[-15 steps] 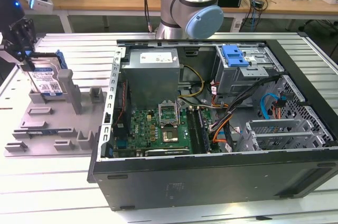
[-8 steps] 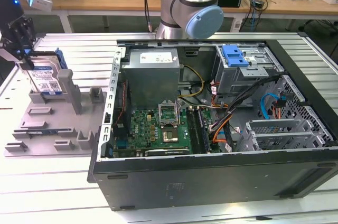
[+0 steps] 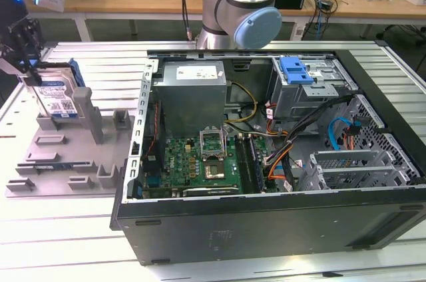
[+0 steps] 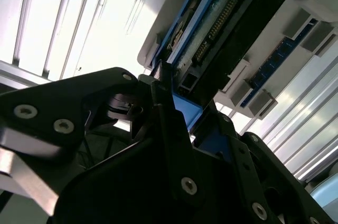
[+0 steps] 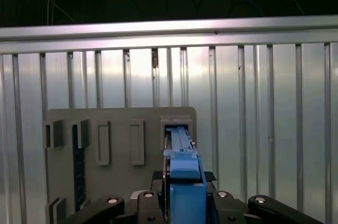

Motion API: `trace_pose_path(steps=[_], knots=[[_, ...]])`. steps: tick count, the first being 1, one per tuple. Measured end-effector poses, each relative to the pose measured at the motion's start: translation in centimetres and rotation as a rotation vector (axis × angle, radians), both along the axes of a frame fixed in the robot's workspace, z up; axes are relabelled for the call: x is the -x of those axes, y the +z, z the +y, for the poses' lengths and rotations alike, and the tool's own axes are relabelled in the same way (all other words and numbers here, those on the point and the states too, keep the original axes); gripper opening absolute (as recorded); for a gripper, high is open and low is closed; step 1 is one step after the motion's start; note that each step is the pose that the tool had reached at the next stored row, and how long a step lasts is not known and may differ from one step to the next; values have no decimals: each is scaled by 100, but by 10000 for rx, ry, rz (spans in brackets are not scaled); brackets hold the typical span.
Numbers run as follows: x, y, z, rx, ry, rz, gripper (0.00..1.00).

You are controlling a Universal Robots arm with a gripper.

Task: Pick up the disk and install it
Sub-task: 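Pick up the disk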

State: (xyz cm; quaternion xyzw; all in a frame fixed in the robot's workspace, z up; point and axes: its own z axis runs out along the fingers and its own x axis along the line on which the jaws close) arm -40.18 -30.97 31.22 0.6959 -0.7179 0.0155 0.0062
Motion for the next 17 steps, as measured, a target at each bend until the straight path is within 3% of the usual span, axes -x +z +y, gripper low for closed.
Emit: trace_pose_path(steps=[12,17], knots=[[0,101,-11,0,50,-3,36],[0,176,-14,1,70,-3,36]])
